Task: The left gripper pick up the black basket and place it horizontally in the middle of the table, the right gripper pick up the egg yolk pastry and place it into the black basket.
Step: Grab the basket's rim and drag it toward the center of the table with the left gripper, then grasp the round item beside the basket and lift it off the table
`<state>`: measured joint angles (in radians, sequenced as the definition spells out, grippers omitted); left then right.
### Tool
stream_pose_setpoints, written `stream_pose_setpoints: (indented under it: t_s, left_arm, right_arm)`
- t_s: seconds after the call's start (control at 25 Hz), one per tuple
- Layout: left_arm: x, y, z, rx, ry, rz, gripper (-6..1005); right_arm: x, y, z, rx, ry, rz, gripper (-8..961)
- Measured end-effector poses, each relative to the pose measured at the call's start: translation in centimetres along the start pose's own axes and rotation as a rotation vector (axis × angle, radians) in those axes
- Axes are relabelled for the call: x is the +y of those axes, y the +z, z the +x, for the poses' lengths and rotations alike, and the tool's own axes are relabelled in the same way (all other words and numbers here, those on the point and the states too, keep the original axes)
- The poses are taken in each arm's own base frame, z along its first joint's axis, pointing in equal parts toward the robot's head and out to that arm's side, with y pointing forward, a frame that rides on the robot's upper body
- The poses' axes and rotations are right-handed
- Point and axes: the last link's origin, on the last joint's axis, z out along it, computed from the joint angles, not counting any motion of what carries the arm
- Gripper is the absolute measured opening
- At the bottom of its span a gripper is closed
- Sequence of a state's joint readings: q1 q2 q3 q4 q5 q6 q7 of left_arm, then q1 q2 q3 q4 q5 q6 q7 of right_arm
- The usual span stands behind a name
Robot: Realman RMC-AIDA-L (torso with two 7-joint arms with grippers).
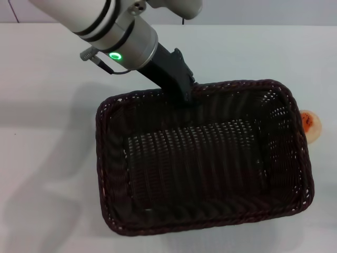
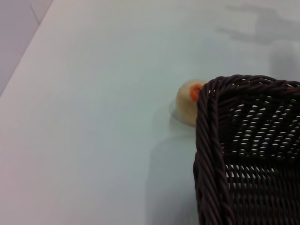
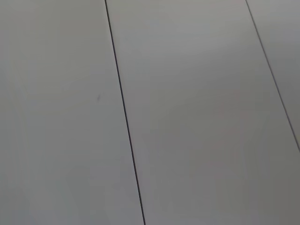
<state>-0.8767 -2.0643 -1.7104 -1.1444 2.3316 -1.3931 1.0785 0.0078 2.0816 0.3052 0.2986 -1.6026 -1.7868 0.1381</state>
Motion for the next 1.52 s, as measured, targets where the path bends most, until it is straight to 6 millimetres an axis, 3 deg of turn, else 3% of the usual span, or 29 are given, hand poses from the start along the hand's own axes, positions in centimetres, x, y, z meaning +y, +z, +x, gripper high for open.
stream_pose_setpoints:
  t_s: [0.12,0.52,0.68,0.8,0.96,1.12,1.32,1.4,1.52]
  left_arm:
    - [-0.3,0.3,0.2,0.001,0.008,0.018,190]
    - [-0.9,0.6,1.5,0.037,0.067,0.071,425]
    - [-2.5,-0.5,2.2,0.137,0.065,0.227,607]
    - [-4.2,-2.3,2.2,0.249,0.057,0.416,684]
    - [-5.8,-5.2,1.3,0.429,-0.017,0.658,758]
    - [-6.1,-7.5,-0.8,0.528,-0.077,0.844,804]
    - [-5.3,-8.2,-2.9,0.549,-0.085,1.129,803]
    - [-4.0,-8.3,-4.3,0.567,-0.100,1.308,803]
    - [-3.0,-8.2,-5.3,0.601,-0.118,1.404,802]
  right_arm:
    - [0.0,0.1,0.0,0.001,0.001,-0.001,734]
    - [0.1,0.2,0.1,0.005,0.004,-0.003,732]
    - [0.1,0.3,0.3,0.016,-0.003,-0.004,731]
    - [0.3,0.3,0.5,0.029,-0.003,-0.013,730]
    - [0.5,0.4,0.7,0.042,-0.004,-0.025,729]
    - [0.6,0.5,1.1,0.062,-0.007,-0.038,728]
    - [0.7,1.0,1.4,0.079,-0.011,-0.054,727]
    - [0.9,1.3,1.7,0.093,-0.011,-0.064,727]
    - [1.0,1.4,1.9,0.101,-0.014,-0.073,726]
